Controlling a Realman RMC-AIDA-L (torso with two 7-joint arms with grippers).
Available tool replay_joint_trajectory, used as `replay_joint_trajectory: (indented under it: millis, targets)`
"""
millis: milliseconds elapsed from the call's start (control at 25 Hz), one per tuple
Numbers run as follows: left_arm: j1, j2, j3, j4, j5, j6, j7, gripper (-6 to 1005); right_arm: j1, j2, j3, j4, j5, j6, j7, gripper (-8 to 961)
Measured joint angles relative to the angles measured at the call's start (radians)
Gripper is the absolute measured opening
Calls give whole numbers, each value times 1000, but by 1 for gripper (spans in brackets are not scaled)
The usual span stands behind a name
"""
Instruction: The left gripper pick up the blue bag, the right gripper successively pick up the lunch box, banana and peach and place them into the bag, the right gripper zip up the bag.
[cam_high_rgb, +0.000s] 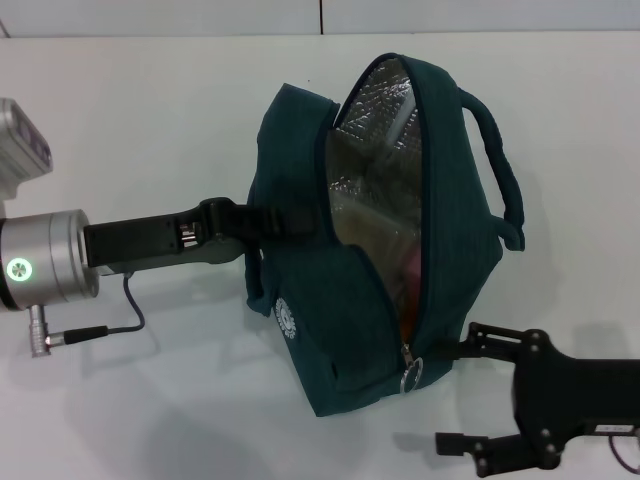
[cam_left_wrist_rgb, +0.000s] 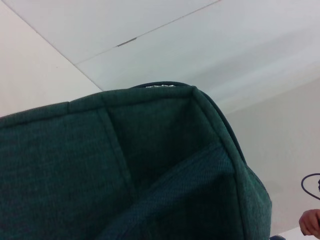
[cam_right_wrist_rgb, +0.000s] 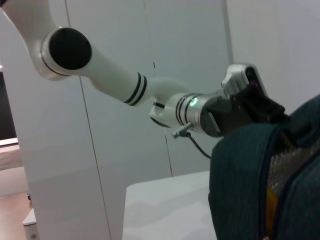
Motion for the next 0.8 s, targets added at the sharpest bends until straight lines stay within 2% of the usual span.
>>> replay_joint_trajectory:
  millis: [200,560,800]
  targets:
    - [0,0,0,0,0,0,0,45,14,14,-5,20,-10,46,-7,869]
    - [-2,-1,2,-1,-2,-1,0,45,44,23,-76,30,-1,73,-7,862]
    - [0,-2,3,-2,1,-1,0,45,61,30,-84,35,0,86,-9,859]
